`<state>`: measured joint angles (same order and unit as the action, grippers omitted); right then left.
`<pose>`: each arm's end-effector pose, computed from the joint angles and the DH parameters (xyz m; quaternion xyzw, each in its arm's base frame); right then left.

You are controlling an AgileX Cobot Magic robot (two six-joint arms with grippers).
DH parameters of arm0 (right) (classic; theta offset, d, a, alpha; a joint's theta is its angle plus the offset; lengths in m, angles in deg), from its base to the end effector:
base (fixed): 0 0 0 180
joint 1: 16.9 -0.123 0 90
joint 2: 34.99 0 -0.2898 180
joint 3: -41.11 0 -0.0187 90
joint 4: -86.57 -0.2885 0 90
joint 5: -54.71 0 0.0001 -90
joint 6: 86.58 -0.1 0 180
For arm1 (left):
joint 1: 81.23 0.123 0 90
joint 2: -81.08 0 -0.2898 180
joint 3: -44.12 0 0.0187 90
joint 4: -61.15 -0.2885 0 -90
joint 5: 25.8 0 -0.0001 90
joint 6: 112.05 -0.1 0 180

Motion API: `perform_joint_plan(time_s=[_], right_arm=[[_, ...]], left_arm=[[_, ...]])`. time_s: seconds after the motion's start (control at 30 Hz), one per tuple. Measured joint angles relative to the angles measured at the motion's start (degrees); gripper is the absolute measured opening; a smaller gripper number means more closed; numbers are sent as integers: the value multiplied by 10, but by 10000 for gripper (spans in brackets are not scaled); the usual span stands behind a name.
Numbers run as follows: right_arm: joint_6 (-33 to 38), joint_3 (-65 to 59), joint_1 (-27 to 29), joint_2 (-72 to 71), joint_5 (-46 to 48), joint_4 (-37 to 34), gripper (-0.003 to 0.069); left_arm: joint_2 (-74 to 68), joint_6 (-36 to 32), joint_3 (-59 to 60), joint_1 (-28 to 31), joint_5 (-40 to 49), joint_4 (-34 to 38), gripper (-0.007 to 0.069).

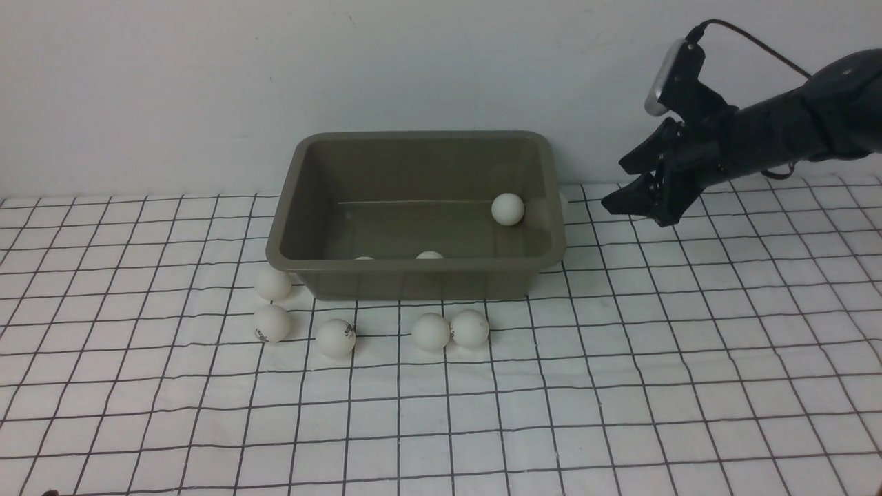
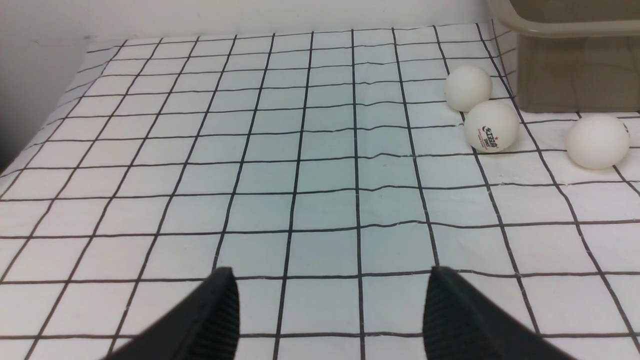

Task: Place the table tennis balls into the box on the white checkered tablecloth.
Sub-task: 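Reach for and grasp a ping pong ball on the table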

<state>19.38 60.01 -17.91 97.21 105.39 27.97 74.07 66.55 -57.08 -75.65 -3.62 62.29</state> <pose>0.5080 0.0751 0.1787 -0.5427 0.7182 0.1583 0.4056 0.0934 0.0084 0.1671 -0.0347 0.8082 0.0273 0.5873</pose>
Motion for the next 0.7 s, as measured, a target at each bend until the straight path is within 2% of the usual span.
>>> perform_joint_plan(time_s=[0.3,0.47,0.7], right_arm=[[84,20,-4,44,-14,-69,482],[73,77,-4,92,0,-76,465],[22,147,-4,142,34,-73,435]], left_arm=[[0,0,0,0,0,0,447],[0,0,0,0,0,0,447],[0,0,0,0,0,0,447]])
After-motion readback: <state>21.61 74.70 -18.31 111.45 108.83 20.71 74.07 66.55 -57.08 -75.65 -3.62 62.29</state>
